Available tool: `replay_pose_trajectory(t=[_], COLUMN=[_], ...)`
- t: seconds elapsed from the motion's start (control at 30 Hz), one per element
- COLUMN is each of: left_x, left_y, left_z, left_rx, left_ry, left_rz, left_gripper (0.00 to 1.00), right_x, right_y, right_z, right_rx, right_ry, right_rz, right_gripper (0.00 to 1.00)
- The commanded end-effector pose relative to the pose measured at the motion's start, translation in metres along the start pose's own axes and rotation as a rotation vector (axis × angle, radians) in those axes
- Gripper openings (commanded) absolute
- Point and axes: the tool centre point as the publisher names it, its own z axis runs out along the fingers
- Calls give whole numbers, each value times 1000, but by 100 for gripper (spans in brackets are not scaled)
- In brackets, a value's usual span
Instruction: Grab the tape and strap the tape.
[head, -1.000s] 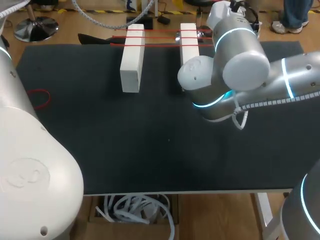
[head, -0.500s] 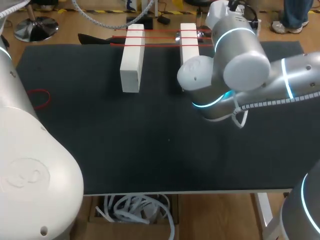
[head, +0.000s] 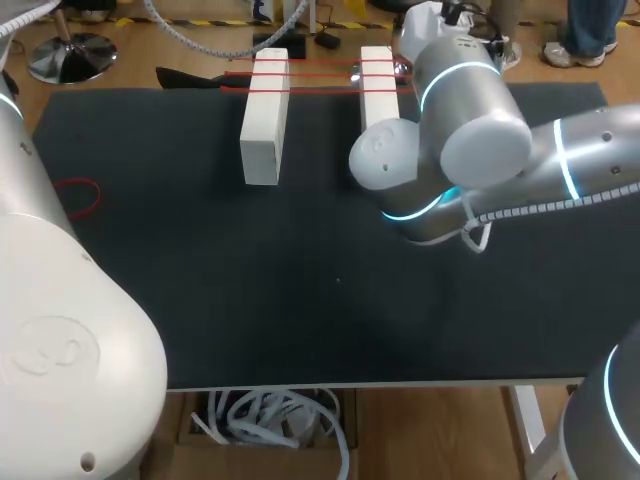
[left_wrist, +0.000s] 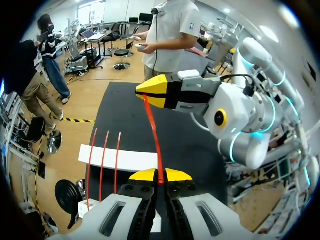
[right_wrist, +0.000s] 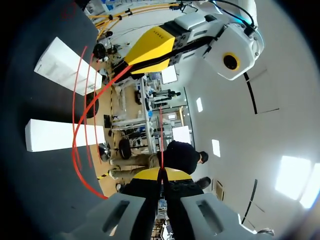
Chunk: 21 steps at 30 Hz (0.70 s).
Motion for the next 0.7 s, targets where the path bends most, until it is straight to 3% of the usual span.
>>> replay_pose_trajectory(t=[0.03,0.4,0.7], left_x=[0,0,0], left_y=[-1,-1,-1], left_z=[-1,-1,-1], left_rx=[-4,-4,-4], left_ry=[2,2,2], left_rz=[-1,-1,-1], left_gripper=[0,0,0], right_x=[0,0,4], right_y=[9,11,20], right_z=[-4,-8,-9], right_rx=[35,135,132], right_ry=[-10,-48,-40], right_rz=[-15,-51,-62], right_gripper=[0,0,0])
